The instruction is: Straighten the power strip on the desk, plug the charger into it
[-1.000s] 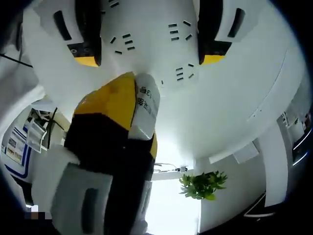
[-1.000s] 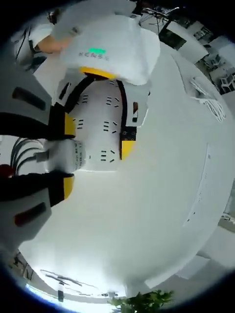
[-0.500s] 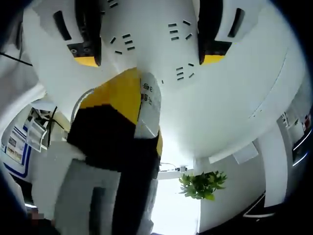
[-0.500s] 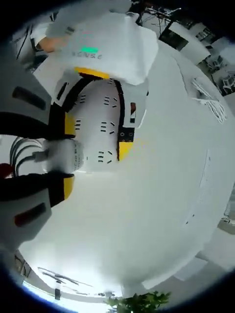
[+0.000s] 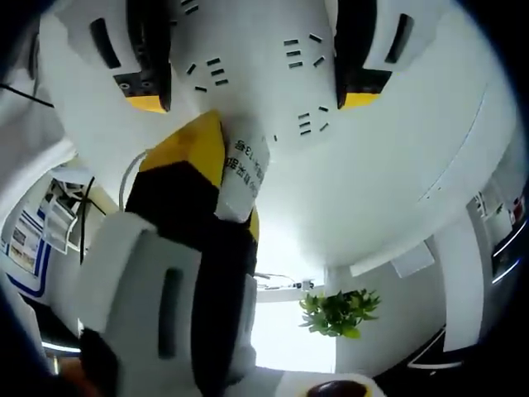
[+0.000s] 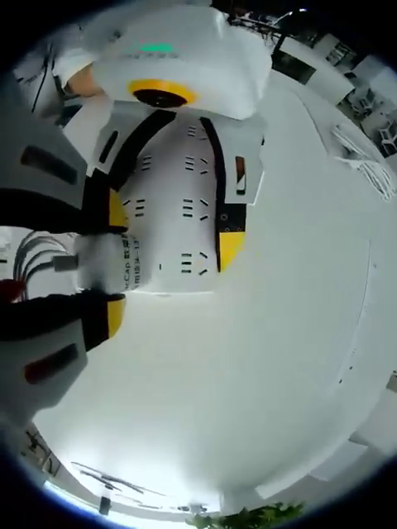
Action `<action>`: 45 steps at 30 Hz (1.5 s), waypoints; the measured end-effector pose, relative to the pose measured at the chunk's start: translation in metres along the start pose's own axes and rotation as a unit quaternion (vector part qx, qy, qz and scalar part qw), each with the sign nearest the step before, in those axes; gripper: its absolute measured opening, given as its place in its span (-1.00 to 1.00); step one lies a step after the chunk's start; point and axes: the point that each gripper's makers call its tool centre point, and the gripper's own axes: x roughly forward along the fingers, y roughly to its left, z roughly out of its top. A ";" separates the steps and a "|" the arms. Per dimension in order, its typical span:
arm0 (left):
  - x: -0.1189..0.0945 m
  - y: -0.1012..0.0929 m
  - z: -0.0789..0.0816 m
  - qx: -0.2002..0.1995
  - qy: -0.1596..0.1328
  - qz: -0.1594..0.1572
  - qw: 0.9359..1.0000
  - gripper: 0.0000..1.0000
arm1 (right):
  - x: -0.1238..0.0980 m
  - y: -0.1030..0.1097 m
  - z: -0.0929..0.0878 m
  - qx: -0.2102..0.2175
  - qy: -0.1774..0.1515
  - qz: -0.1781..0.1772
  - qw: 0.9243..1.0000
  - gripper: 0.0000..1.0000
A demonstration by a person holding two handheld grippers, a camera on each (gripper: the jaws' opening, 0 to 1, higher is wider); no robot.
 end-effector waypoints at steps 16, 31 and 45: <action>-0.004 0.000 -0.002 -0.005 -0.001 0.003 1.000 0.63 | 0.006 -0.003 0.016 -0.006 -0.023 -0.010 1.000 -0.48; -0.004 0.002 -0.002 -0.007 -0.003 -0.001 1.000 0.63 | 0.005 -0.001 0.013 -0.007 -0.032 -0.002 0.999 -0.47; -0.003 0.006 0.000 -0.009 -0.006 -0.002 1.000 0.63 | 0.004 0.002 0.011 -0.007 -0.039 0.005 0.999 -0.46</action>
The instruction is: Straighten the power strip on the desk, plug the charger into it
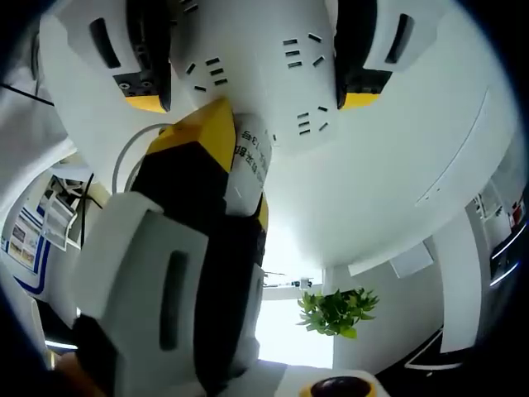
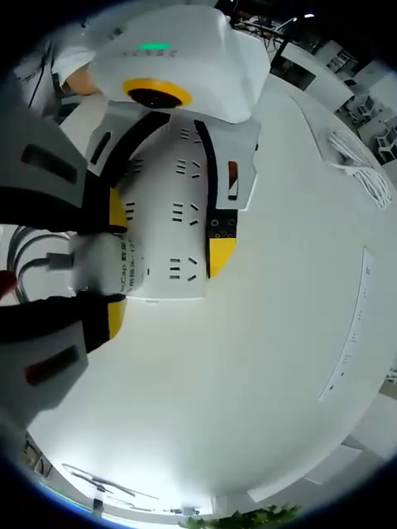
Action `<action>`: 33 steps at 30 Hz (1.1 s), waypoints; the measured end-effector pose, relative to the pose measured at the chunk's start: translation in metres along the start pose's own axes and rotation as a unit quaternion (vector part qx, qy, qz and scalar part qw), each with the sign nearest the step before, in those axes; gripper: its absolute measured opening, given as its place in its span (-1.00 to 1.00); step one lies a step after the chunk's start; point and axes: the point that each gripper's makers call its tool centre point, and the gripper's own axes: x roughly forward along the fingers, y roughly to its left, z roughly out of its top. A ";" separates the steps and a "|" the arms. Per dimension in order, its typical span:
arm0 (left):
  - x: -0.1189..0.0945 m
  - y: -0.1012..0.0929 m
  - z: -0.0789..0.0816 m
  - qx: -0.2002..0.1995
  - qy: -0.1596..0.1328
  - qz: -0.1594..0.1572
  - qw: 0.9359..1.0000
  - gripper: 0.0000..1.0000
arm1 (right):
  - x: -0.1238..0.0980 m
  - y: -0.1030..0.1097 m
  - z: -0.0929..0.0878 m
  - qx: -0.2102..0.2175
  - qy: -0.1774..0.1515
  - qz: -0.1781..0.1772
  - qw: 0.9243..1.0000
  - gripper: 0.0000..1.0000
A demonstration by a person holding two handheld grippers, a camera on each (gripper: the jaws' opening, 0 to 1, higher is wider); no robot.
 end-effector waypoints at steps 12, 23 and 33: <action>0.000 0.002 0.000 0.000 0.001 0.000 1.000 0.63 | 0.000 0.000 0.001 -0.001 -0.003 0.006 1.000 -0.45; 0.001 0.002 0.001 -0.004 -0.004 0.000 1.000 0.63 | -0.004 0.002 0.007 -0.016 -0.029 0.041 0.999 -0.43; 0.001 0.002 0.003 -0.004 -0.007 -0.003 1.000 0.65 | -0.010 0.003 0.013 -0.032 -0.058 0.050 0.997 -0.29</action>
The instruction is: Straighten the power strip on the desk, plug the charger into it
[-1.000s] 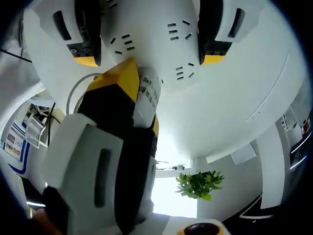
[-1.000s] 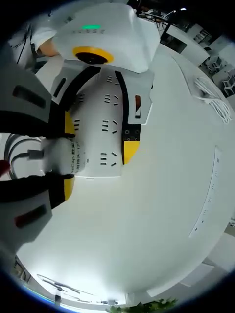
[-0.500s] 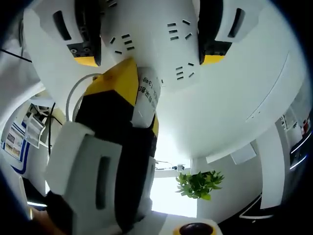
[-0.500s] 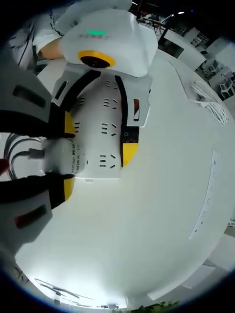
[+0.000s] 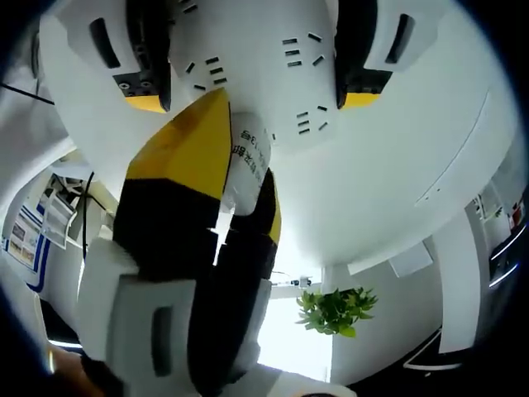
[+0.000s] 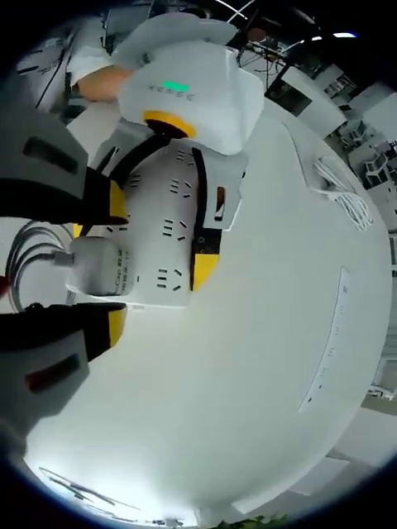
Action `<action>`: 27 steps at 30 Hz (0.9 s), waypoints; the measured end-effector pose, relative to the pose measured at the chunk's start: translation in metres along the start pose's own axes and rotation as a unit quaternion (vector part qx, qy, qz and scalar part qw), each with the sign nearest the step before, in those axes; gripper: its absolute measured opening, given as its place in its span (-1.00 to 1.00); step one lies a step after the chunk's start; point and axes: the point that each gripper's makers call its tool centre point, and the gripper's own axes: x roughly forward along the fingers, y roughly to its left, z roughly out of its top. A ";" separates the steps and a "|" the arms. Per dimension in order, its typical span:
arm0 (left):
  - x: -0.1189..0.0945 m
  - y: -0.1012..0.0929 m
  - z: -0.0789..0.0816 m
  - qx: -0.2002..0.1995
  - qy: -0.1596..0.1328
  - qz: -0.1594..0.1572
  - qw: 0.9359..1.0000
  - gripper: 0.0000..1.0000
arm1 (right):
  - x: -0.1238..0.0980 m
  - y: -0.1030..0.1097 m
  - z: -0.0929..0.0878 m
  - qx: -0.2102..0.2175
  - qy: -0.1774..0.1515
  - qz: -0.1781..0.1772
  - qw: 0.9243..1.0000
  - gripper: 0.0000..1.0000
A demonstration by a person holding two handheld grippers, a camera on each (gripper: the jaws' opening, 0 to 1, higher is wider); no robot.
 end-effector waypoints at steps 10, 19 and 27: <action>0.001 -0.003 0.002 0.008 -0.015 -0.022 1.000 0.78 | -0.006 0.000 0.000 0.000 -0.031 0.023 0.999 -0.19; -0.002 -0.006 -0.002 0.006 -0.017 -0.030 0.999 0.90 | -0.010 0.000 0.000 0.005 -0.080 0.061 0.995 -0.01; -0.010 -0.002 0.008 -0.003 -0.041 -0.019 0.999 0.92 | -0.015 0.007 0.012 -0.009 -0.123 0.080 0.989 0.07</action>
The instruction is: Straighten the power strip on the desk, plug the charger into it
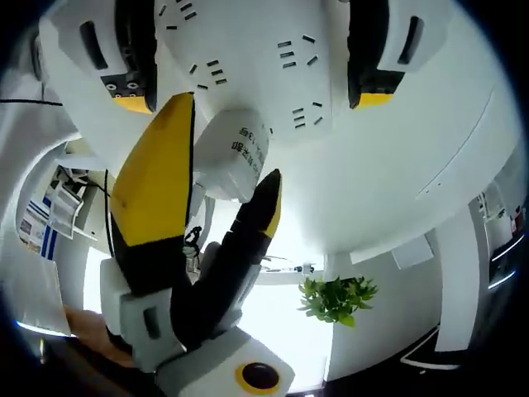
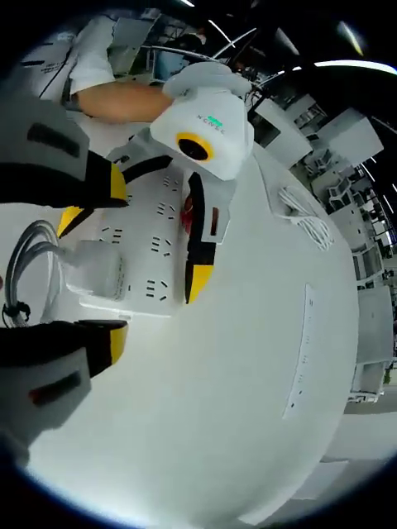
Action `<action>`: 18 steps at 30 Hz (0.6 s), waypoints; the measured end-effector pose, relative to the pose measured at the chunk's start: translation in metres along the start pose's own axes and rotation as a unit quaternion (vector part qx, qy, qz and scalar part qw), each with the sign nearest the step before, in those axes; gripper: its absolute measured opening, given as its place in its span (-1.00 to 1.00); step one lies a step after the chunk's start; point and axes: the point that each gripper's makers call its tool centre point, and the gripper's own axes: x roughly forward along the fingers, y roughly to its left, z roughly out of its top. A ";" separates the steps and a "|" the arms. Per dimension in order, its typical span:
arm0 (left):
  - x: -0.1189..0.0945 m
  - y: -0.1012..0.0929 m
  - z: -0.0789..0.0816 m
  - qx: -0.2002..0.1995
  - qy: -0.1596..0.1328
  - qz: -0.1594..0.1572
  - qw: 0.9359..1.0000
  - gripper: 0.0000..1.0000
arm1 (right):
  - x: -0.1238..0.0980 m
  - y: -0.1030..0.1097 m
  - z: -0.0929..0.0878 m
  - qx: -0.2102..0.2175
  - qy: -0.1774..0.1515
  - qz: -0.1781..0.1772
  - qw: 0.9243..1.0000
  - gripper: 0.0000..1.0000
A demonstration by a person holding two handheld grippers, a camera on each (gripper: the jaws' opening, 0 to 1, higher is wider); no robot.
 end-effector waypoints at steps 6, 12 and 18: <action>-0.011 -0.004 0.006 0.003 -0.017 0.012 1.000 0.92 | -0.007 0.009 0.011 -0.044 -0.037 0.017 0.998 0.19; -0.025 -0.005 -0.016 0.005 0.029 0.048 0.998 0.92 | -0.009 0.018 0.015 -0.082 -0.064 0.044 0.994 0.21; -0.039 -0.012 -0.029 0.001 0.023 0.058 0.998 0.92 | -0.011 0.014 0.012 -0.121 -0.068 0.052 0.989 0.26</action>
